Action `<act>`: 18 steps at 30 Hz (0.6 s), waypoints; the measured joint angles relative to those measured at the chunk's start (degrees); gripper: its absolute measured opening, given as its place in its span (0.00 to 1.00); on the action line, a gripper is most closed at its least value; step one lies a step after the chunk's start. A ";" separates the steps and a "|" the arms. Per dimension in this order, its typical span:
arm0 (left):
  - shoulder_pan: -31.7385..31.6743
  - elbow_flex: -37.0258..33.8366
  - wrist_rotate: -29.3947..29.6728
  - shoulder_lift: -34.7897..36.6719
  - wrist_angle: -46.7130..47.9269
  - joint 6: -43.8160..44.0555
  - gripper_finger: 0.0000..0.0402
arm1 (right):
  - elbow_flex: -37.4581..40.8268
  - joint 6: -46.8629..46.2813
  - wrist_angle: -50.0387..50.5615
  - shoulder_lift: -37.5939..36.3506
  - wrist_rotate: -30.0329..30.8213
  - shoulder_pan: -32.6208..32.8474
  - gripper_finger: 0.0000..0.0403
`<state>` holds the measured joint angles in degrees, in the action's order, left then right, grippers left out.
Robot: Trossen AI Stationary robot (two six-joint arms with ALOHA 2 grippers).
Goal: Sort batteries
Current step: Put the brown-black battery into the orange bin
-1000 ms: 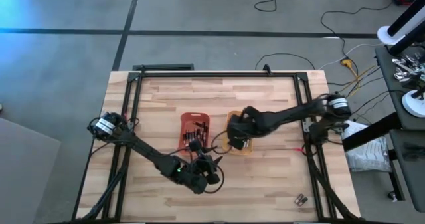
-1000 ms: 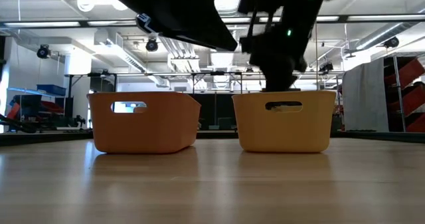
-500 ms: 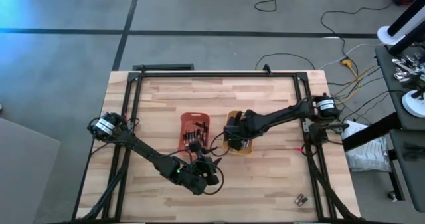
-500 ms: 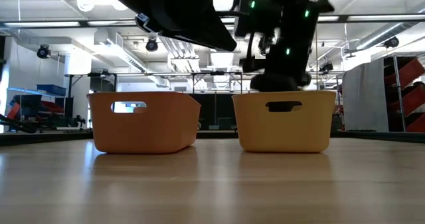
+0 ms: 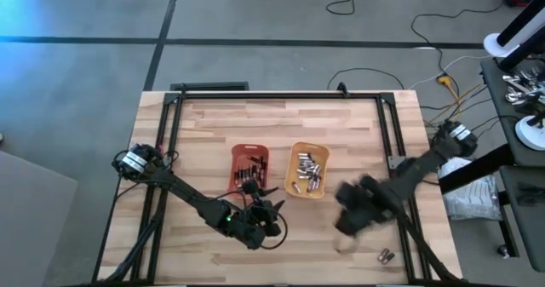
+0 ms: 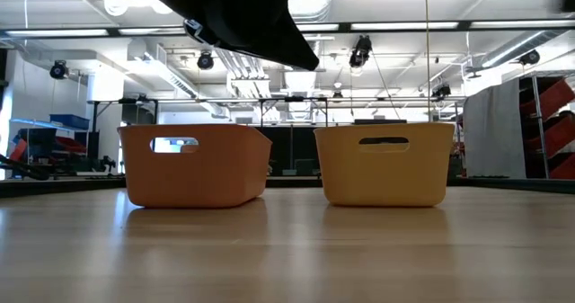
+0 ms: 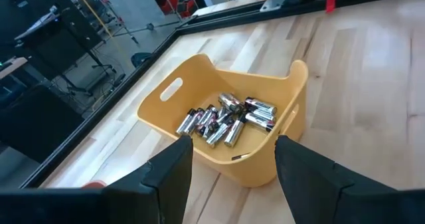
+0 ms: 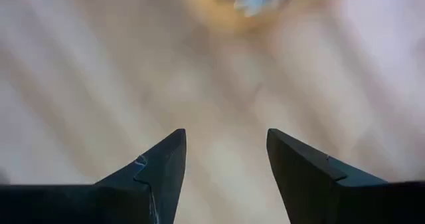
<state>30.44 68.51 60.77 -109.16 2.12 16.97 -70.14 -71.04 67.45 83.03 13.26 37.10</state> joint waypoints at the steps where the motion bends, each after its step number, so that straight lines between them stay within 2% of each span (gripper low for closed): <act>1: -0.10 0.00 0.26 -0.02 -0.02 0.00 0.48 | 0.78 -5.23 -0.05 -0.22 -0.89 3.72 0.50; 4: -0.42 0.00 0.38 -0.20 -0.03 0.31 0.48 | 3.34 -22.10 -1.83 0.06 -4.06 13.06 0.50; 6: -0.87 -0.02 0.38 -0.22 -0.03 1.40 0.48 | 5.15 -29.71 -5.36 0.93 -6.55 17.95 0.50; 9: -1.25 -0.02 0.38 -0.23 -0.45 2.60 0.48 | 7.88 -34.88 -9.49 3.04 -7.85 23.37 0.50; 12: -1.39 0.02 0.32 -0.26 -0.92 2.80 0.48 | 10.45 -43.66 -12.50 4.89 -10.01 26.05 0.51; 16: -1.38 0.02 0.25 -0.31 -2.02 3.03 0.48 | 13.38 -43.89 -17.98 5.93 -19.07 26.60 0.57; 18: -1.40 0.02 0.20 -0.31 -2.65 3.02 0.48 | 13.67 -44.83 -18.04 6.05 -20.60 26.34 0.62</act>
<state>29.04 68.53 60.97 -109.47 -0.54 19.99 -56.47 -115.87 49.41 89.08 -7.33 63.44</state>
